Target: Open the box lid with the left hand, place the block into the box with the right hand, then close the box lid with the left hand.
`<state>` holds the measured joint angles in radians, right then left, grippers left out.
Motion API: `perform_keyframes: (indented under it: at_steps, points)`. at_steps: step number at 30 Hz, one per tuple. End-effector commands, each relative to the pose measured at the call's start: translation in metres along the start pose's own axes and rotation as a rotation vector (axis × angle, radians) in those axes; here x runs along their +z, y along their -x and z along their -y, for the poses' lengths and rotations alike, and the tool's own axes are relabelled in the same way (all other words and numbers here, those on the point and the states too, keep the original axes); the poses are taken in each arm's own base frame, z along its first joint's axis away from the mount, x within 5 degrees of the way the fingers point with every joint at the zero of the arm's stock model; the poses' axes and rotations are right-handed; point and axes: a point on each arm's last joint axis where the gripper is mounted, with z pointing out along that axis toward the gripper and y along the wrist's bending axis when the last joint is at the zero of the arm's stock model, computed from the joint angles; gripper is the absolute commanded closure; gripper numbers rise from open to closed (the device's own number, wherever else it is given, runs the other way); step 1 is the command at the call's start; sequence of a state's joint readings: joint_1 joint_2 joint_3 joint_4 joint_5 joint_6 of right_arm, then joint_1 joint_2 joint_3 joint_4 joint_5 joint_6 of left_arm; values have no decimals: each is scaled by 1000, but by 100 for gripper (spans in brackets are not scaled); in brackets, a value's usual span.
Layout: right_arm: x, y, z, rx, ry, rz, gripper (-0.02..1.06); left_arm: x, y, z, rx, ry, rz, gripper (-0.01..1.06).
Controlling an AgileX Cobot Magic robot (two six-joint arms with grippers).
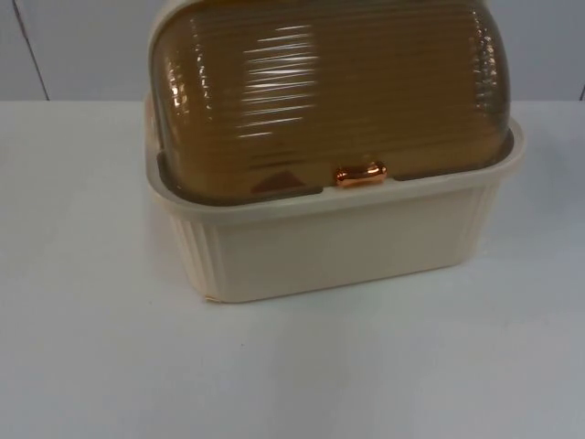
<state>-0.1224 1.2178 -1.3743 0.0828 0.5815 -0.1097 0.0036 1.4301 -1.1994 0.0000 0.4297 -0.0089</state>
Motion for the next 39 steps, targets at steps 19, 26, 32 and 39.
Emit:
perform_keyframes:
  at_steps: [19, 26, 32, 39]
  points:
    - [-2, 2, -2, -13, 7, 6, 0, -2, 3, 2, -39, -11, 30, 0]
    - [-2, -2, -2, -13, 13, -41, 0, -6, 5, 2, -33, -11, 40, 0]
    - [-1, -12, -3, -17, 19, -130, 0, -27, 15, 3, -1, -13, 121, 0]
    - [27, -75, -3, -22, 12, -272, 0, -53, 22, 22, 86, -67, 190, 0]
